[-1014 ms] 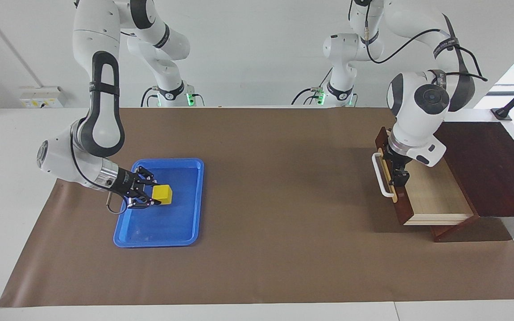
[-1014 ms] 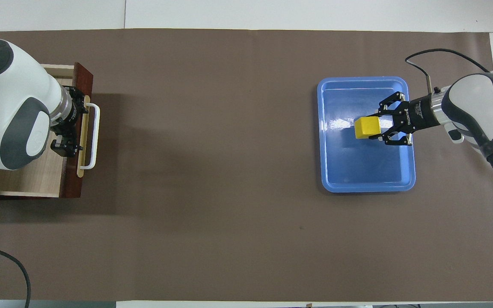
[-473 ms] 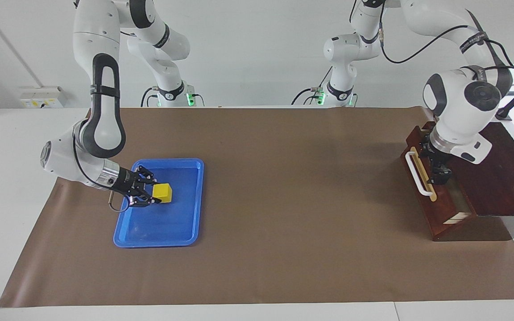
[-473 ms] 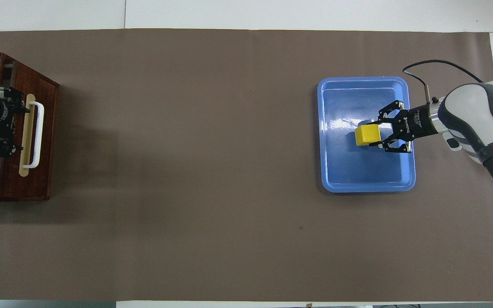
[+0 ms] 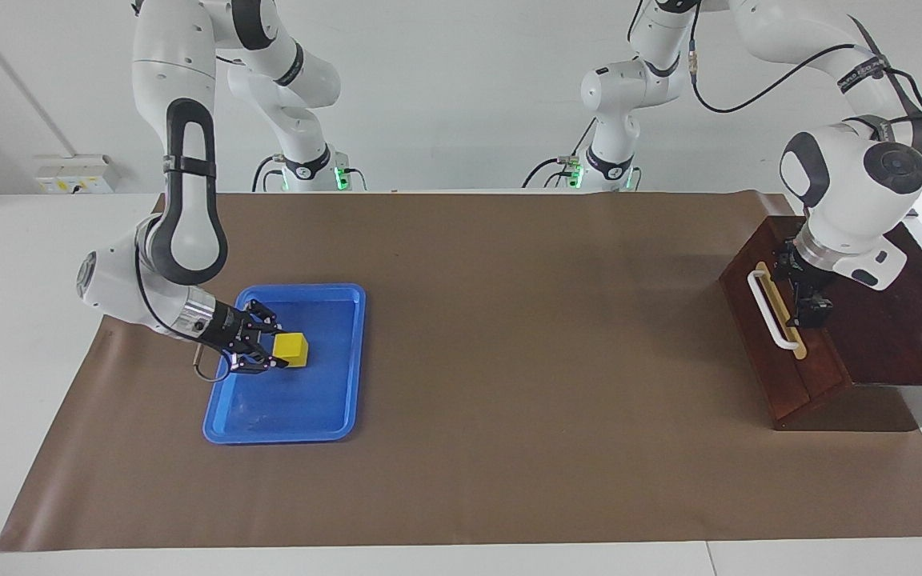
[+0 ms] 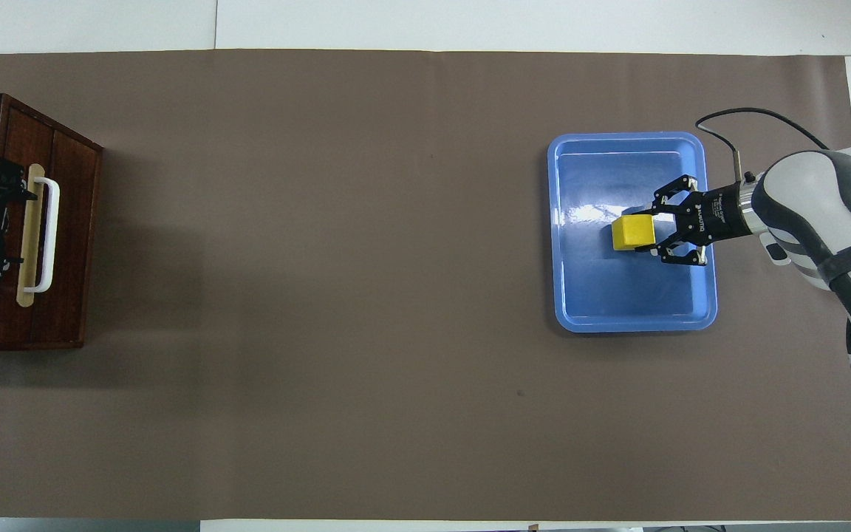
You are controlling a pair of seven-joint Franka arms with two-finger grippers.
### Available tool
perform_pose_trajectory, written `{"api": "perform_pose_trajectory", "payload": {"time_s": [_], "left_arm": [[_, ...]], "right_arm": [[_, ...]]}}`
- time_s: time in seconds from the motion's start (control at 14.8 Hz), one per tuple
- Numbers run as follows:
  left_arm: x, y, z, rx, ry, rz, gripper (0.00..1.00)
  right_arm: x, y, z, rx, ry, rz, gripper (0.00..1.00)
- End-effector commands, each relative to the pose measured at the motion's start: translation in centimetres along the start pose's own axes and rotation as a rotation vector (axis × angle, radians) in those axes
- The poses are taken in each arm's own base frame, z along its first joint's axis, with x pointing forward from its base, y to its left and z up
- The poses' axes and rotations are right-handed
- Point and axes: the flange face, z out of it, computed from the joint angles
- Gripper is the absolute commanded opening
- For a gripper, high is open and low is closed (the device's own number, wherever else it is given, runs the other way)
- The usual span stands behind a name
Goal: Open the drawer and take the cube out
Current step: 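Lower the cube into the tray while the left gripper pushes the drawer shut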
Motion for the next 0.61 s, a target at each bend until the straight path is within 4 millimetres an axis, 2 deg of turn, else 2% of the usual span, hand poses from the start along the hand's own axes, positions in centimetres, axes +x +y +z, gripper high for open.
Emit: {"api": "perform_pose_trajectory", "payload": {"time_s": [0.0, 0.2, 0.34, 0.47, 0.54], "left_arm": [[-0.9, -0.1, -0.2, 0.025, 0.029, 0.075, 1.00], [-3.2, 0.2, -4.1, 0.015, 0.025, 0.128, 1.00], [-3.9, -0.8, -7.3, -0.038, -0.024, 0.175, 1.00], [-4.1, -2.5, -10.2, -0.068, -0.078, 0.347, 1.00], [-4.4, -3.4, -11.2, -0.071, -0.109, 0.450, 1.00]], "right_arm": [[-0.2, 1.1, 0.1, 0.023, -0.007, -0.016, 0.00], [0.1, 1.3, 0.3, 0.024, -0.003, -0.012, 0.01], [0.1, 1.2, 0.4, 0.035, 0.008, -0.012, 0.49], [0.0, 1.2, 0.5, 0.038, 0.011, -0.012, 0.72], [-0.1, 1.1, 0.5, 0.037, 0.009, -0.011, 0.79]]}}
